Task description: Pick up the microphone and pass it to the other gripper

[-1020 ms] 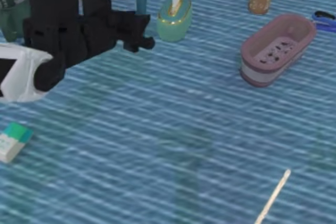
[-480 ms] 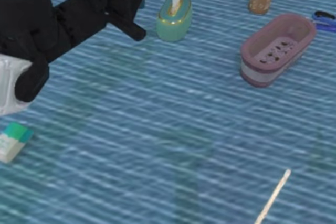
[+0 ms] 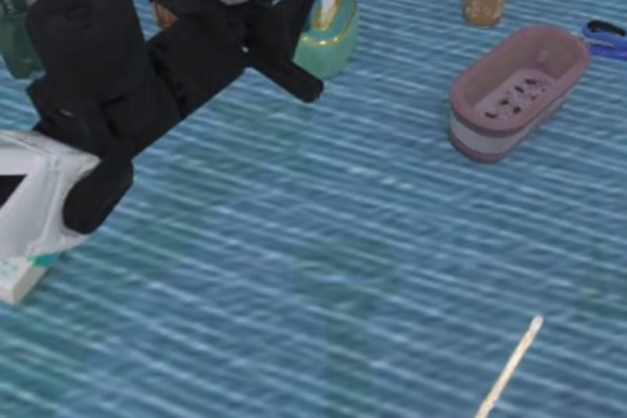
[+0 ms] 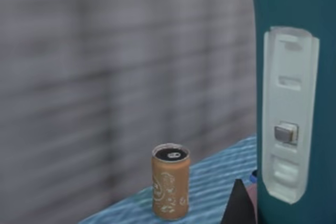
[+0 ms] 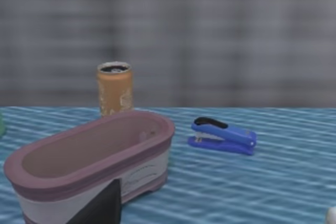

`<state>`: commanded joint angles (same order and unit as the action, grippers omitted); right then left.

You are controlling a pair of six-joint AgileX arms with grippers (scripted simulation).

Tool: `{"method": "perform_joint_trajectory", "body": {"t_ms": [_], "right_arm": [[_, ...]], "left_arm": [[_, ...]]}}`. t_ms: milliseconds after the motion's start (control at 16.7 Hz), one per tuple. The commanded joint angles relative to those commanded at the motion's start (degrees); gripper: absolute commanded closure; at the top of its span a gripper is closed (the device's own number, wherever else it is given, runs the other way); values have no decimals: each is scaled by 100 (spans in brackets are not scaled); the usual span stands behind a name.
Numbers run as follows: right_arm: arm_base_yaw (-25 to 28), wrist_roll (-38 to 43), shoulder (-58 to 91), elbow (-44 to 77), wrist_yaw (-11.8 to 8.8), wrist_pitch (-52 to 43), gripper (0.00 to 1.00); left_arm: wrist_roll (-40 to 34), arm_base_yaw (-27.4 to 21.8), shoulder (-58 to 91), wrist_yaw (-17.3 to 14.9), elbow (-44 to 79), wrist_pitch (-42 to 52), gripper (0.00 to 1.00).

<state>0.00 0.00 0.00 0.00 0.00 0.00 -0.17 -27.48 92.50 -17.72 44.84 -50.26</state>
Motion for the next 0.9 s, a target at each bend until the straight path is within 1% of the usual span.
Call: {"method": "perform_joint_trajectory", "body": {"t_ms": [120,180,300,900], "right_arm": [[0,0,0,0,0,0,0],[0,0,0,0,0,0,0],[0,0,0,0,0,0,0],[0,0,0,0,0,0,0]], "left_arm": [[-66,-447,-105,478,-208,-265,100],[-93,-628,-159,661,-293,-378,100],[-120,-813,-231,845,-386,-509,100],[-121,-820,-235,853,-390,-515,100]]}}
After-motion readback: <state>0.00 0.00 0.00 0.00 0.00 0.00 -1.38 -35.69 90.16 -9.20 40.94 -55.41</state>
